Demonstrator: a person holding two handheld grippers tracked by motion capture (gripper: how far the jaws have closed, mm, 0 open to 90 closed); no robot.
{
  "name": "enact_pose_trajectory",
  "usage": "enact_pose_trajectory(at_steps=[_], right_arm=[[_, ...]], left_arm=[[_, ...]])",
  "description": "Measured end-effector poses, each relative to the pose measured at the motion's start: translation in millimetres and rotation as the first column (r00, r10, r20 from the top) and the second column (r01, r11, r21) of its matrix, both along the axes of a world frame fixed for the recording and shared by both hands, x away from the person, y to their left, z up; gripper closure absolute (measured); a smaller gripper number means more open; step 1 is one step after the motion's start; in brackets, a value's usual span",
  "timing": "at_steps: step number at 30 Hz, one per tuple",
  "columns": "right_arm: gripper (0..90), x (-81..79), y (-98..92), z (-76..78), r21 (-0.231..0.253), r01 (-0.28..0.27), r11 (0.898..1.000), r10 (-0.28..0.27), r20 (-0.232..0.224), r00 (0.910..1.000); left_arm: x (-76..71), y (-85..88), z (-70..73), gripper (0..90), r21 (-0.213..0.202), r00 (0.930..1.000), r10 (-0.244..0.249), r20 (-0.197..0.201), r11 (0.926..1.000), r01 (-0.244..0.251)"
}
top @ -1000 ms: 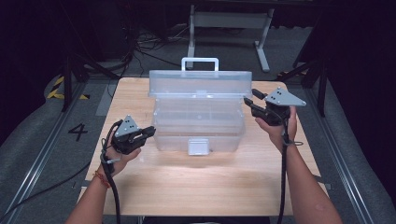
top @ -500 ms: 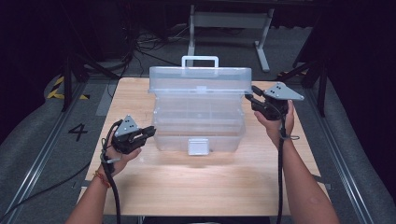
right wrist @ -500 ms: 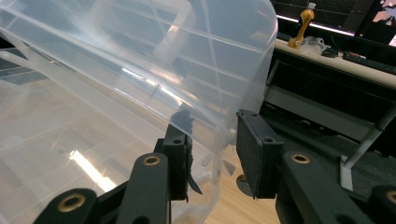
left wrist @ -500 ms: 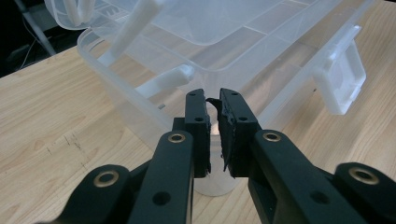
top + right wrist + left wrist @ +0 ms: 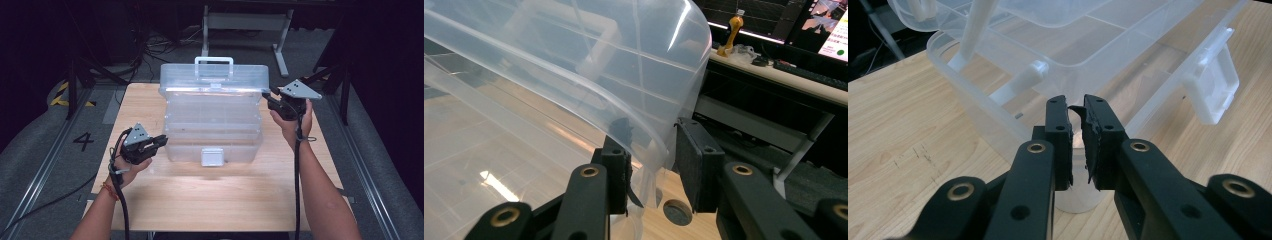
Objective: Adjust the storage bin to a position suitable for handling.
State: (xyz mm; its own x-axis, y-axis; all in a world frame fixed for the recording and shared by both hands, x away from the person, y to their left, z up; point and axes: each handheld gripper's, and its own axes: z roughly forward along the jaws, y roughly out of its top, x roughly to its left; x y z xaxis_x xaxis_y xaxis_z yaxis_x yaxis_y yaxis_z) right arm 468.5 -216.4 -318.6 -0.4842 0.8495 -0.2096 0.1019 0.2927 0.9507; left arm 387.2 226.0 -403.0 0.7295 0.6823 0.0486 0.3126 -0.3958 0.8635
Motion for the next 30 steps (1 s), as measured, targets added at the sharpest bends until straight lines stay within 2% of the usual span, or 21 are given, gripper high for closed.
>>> enact_pose_trajectory(at_steps=[10, 19, 27, 30], right_arm=[[71.4, 13.7, 1.5, -5.0, -0.002, 0.015, 1.0, -0.015, -0.035, 0.9993], [71.3, 24.6, 2.3, 0.6, -0.004, 0.019, 1.0, -0.019, -0.037, 0.9991], [71.3, 36.1, 2.0, 4.3, 0.028, 0.019, 0.999, -0.018, -0.052, 0.9985], [71.3, 38.9, 3.9, 3.3, 0.023, 0.032, 0.999, -0.03, -0.047, 0.9984]], left_arm=[[1.6, -0.1, -1.0, 81.9, -0.007, 1.0, -0.005, -0.004, 1.0, 0.005], [2.3, -0.3, -1.5, 81.9, -0.009, 1.0, -0.005, -0.004, 0.9999, 0.005], [3.3, -0.3, -2.1, 81.2, -0.011, 0.9999, -0.012, -0.004, 0.9999, 0.012], [4.7, 0.1, -2.5, 80.8, -0.013, 0.9998, -0.021, -0.002, 0.9997, 0.021]])
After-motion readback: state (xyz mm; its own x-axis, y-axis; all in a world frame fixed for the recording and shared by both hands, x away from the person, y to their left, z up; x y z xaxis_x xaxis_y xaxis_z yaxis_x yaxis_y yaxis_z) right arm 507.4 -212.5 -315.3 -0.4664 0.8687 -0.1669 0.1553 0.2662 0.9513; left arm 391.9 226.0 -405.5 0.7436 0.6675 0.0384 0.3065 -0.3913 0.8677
